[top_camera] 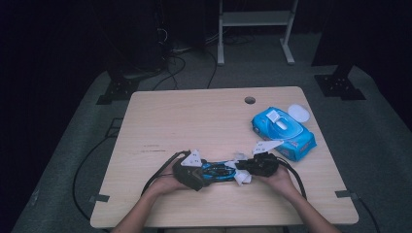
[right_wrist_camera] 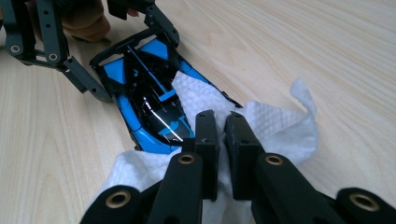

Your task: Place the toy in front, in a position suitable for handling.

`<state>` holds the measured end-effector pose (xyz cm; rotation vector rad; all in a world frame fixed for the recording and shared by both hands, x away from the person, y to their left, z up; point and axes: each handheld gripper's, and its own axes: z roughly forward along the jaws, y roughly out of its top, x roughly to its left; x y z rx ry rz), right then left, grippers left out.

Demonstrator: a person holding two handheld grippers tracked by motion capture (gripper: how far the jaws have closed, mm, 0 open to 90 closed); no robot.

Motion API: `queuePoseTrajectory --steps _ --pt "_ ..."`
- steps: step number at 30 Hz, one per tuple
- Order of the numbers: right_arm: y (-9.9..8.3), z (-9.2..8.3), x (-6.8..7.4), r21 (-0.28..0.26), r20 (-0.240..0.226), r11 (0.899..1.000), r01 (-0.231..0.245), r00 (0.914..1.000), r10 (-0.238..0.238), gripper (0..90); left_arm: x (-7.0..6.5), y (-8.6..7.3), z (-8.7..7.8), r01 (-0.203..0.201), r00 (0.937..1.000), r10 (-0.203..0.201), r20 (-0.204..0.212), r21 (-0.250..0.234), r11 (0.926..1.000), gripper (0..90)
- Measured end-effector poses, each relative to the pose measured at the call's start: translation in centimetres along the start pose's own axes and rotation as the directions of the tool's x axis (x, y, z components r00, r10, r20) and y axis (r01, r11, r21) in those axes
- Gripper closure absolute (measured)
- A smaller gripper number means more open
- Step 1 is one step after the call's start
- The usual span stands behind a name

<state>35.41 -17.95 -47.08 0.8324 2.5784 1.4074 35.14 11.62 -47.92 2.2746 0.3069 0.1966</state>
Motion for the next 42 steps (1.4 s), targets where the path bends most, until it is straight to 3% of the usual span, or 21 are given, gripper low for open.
queuePoseTrajectory --steps 13,21,25,30,34,42 --pt "2.7 2.8 0.2 0.004 -0.012 1.000 0.028 0.9995 -0.028 83.9 0.0 0.0 0.0 -0.008 1.0000 0.008 -0.003 0.005 1.0000 19.4" --pt "1.7 1.3 -0.3 -0.003 0.005 1.000 0.004 1.0000 -0.004 84.0 0.0 0.0 0.0 -0.018 0.9998 0.018 -0.004 0.013 0.9997 19.4" --pt "0.3 0.2 -0.5 0.017 0.021 1.000 -0.014 0.9997 0.014 84.0 -0.1 0.0 0.0 -0.019 0.9998 0.020 -0.008 0.015 0.9997 19.4" --pt "-0.3 -0.5 -0.2 0.012 -0.013 0.999 -0.051 0.9986 0.051 84.0 -0.1 0.0 0.0 -0.022 0.9997 0.022 -0.008 0.015 0.9997 19.4" --pt "0.1 0.1 0.9 0.020 -0.058 1.000 -0.020 0.9981 0.021 84.0 -0.1 0.0 0.0 -0.024 0.9997 0.024 -0.008 0.016 0.9996 19.4" --pt "2.0 1.8 2.8 0.026 -0.097 0.998 0.056 0.9939 -0.053 84.1 -0.1 0.0 0.0 -0.021 0.9997 0.021 -0.009 0.014 0.9997 19.5"
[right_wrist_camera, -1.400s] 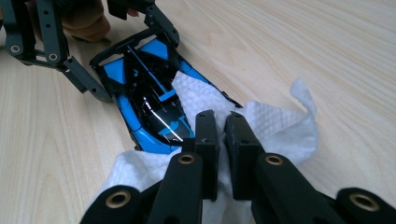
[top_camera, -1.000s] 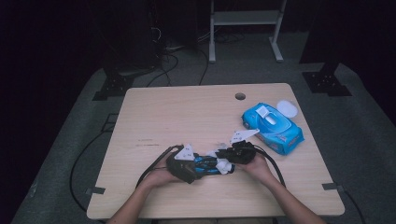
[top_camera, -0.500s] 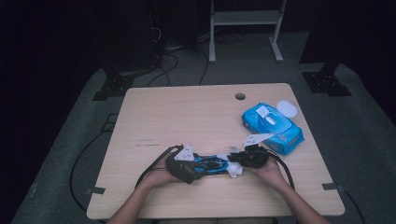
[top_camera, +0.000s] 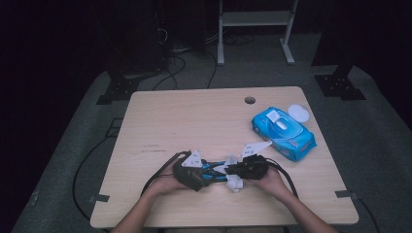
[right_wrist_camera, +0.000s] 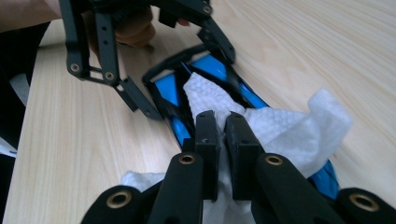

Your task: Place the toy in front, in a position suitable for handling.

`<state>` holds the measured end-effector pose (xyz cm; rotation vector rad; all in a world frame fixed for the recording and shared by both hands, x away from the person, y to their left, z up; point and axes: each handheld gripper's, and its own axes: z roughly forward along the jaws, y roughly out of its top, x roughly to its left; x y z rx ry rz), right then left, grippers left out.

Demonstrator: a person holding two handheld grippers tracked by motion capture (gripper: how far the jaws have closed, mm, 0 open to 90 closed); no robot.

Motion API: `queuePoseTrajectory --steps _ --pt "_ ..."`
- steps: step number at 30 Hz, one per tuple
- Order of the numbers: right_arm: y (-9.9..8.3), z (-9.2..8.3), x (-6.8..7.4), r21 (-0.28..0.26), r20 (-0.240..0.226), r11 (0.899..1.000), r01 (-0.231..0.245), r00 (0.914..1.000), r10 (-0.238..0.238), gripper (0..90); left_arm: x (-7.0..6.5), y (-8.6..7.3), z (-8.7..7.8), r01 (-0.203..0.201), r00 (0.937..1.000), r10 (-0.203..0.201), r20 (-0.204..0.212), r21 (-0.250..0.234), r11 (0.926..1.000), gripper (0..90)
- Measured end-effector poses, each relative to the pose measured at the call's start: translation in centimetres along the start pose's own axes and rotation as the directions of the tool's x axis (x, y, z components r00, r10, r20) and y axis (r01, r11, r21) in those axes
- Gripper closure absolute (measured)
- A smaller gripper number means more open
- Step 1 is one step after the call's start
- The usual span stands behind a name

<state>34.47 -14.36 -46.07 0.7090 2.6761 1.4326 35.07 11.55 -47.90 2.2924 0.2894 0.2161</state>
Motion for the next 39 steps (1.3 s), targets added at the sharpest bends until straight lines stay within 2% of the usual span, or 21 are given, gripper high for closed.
queuePoseTrajectory --steps 8,14,17,21,26,29,32,35,39 --pt "2.1 2.5 1.4 0.037 -0.033 0.996 0.077 0.9966 -0.076 84.1 -0.1 0.1 0.1 0.003 1.0000 -0.003 -0.003 -0.001 1.0000 19.3" --pt "3.3 4.9 2.6 0.056 -0.074 0.992 0.116 0.9909 -0.112 84.2 -0.2 0.1 0.1 0.002 1.0000 -0.002 -0.006 0.002 1.0000 19.4" --pt "3.8 5.4 2.9 0.069 -0.071 0.988 0.135 0.9889 -0.130 84.2 -0.1 0.0 0.0 0.004 1.0000 -0.004 -0.002 0.003 1.0000 19.4" --pt "3.6 4.8 2.3 0.069 -0.048 0.989 0.128 0.9909 -0.125 84.2 -0.1 0.0 0.1 0.006 1.0000 -0.006 -0.001 0.001 1.0000 19.4" --pt "3.6 3.7 1.6 0.051 -0.008 0.995 0.091 0.9959 -0.090 84.2 -0.1 0.1 0.1 0.004 1.0000 -0.004 -0.005 0.002 1.0000 19.4" --pt "4.0 4.2 1.5 0.052 0.003 0.995 0.090 0.9960 -0.090 84.2 -0.1 0.1 0.1 0.002 1.0000 -0.002 -0.004 0.003 1.0000 19.4" --pt "4.5 5.1 1.6 0.045 -0.012 0.995 0.093 0.9956 -0.093 84.2 -0.1 0.1 0.1 0.007 1.0000 -0.007 -0.003 0.002 1.0000 19.4" --pt "5.1 5.8 1.9 0.051 0.002 0.993 0.104 0.9946 -0.104 84.2 -0.1 0.1 0.1 0.008 1.0000 -0.008 -0.003 0.000 1.0000 19.4" --pt "5.0 5.9 1.4 0.063 0.020 0.993 0.102 0.9944 -0.104 84.3 -0.1 0.0 0.1 0.007 1.0000 -0.007 -0.003 -0.001 1.0000 19.4"
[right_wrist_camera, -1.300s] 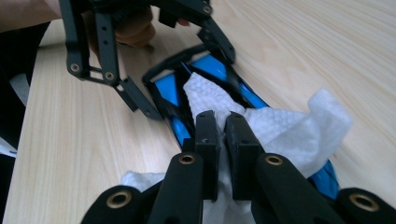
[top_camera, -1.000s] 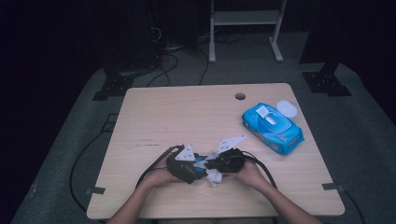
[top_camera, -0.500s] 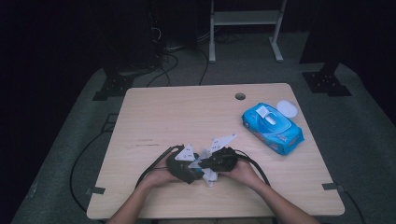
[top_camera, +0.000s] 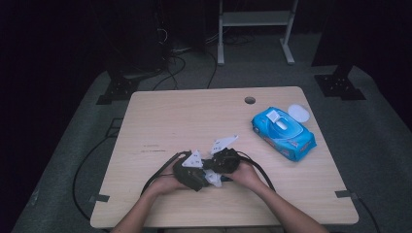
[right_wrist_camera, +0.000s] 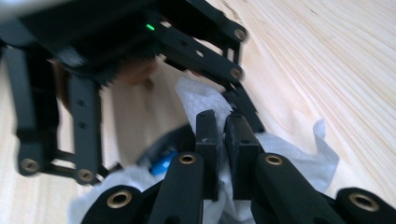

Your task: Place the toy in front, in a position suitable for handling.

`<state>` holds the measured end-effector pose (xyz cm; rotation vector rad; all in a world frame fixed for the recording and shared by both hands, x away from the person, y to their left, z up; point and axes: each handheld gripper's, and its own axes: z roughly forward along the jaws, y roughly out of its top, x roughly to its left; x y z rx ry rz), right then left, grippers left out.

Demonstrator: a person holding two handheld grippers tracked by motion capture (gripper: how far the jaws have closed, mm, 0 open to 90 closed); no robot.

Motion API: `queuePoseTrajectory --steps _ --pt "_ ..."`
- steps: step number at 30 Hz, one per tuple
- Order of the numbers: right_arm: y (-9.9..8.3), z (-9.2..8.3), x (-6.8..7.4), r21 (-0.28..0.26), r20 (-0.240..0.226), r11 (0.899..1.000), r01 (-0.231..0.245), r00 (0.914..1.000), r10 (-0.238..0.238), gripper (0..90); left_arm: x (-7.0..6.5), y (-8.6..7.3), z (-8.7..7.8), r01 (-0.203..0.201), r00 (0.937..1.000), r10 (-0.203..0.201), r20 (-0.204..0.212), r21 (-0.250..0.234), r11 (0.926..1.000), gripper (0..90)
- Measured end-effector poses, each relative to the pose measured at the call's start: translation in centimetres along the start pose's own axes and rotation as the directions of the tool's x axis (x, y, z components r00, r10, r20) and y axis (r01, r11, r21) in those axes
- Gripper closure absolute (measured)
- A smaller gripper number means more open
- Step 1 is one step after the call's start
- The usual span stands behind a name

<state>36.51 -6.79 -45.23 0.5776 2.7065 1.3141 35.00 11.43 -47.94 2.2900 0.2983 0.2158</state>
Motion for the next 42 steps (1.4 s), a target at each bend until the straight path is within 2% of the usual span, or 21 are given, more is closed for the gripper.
queuePoseTrajectory --steps 4,11,20,26,29,36,40,42 --pt "-0.6 -0.5 -0.9 0.002 0.013 1.000 -0.021 0.9997 0.021 84.2 -0.1 0.1 0.1 -0.011 0.9999 0.011 -0.002 0.003 0.9999 19.5" --pt "-0.8 -1.0 -1.0 0.008 0.032 1.000 -0.010 0.9994 0.010 84.4 -0.1 0.1 0.1 -0.018 0.9998 0.018 -0.003 0.004 0.9998 19.8" --pt "-2.4 -3.0 -2.5 -0.029 0.055 0.997 -0.075 0.9956 0.076 84.5 -0.1 0.1 0.1 -0.017 0.9999 0.017 -0.002 0.003 0.9998 19.9" --pt "-4.3 -4.8 -3.4 -0.032 0.091 0.992 -0.121 0.9882 0.124 84.5 0.0 0.1 0.1 -0.017 0.9999 0.017 0.001 0.006 0.9998 19.8" --pt "-5.4 -5.7 -3.8 -0.055 0.082 0.986 -0.155 0.9839 0.159 84.5 0.1 0.1 0.1 -0.016 0.9999 0.016 0.005 0.004 0.9999 19.8" --pt "-7.5 -7.3 -3.7 -0.064 0.109 0.981 -0.185 0.9754 0.191 84.5 0.1 0.0 0.0 -0.021 0.9998 0.021 0.001 0.006 0.9998 19.8" --pt "-8.4 -8.2 -3.3 -0.069 0.094 0.974 -0.217 0.9703 0.223 84.6 0.1 0.0 0.0 -0.021 0.9998 0.021 0.001 0.006 0.9998 19.8" --pt "-8.7 -8.3 -3.0 -0.068 0.077 0.972 -0.224 0.9703 0.229 84.7 0.1 0.0 0.0 -0.021 0.9998 0.021 0.001 0.006 0.9998 19.8"
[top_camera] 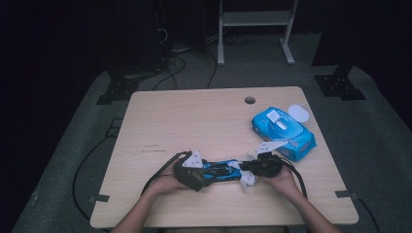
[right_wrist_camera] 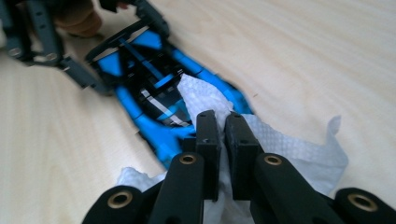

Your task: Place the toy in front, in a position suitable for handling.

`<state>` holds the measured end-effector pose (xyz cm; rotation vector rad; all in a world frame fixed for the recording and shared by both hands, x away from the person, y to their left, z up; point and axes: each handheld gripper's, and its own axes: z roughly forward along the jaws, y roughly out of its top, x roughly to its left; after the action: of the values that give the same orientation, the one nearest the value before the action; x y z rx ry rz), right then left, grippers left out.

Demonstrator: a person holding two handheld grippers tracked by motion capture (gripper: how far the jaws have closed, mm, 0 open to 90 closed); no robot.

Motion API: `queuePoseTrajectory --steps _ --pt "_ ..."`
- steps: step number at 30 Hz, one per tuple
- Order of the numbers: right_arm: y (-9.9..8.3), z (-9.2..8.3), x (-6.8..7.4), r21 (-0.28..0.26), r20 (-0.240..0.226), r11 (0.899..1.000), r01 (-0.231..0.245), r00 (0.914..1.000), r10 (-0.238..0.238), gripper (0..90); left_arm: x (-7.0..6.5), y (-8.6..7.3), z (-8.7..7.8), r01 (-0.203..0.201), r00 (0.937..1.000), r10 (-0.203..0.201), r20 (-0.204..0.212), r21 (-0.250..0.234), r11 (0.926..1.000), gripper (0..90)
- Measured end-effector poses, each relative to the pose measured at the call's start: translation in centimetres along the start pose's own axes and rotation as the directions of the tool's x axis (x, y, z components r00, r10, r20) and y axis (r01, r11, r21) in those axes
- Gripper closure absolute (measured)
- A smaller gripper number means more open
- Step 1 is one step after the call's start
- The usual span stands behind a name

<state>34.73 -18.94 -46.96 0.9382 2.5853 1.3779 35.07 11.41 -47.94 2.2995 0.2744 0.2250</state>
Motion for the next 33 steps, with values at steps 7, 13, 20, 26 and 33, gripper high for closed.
queuePoseTrajectory --steps 7,13,20,26,33 --pt "0.5 0.6 1.3 0.007 -0.026 0.999 0.032 0.9992 -0.032 84.7 0.0 0.0 0.0 0.001 1.0000 -0.001 -0.002 0.002 1.0000 19.8" --pt "2.3 2.0 0.7 0.007 0.015 0.999 0.052 0.9985 -0.052 84.7 -0.1 0.1 0.0 0.003 1.0000 -0.003 -0.001 0.002 1.0000 19.9" --pt "2.7 2.2 -0.3 -0.015 0.037 0.999 0.035 0.9987 -0.034 84.7 0.0 0.0 -0.1 -0.005 1.0000 0.005 -0.002 0.006 1.0000 19.9" --pt "0.6 0.8 -1.1 -0.006 0.046 1.000 -0.019 0.9988 0.020 84.7 0.0 0.0 0.0 -0.001 1.0000 0.001 -0.006 0.004 1.0000 19.8" --pt "-0.4 -0.3 -0.4 0.009 0.017 1.000 -0.020 0.9997 0.020 84.7 0.0 0.0 0.0 0.000 1.0000 0.000 -0.005 0.004 1.0000 19.8"
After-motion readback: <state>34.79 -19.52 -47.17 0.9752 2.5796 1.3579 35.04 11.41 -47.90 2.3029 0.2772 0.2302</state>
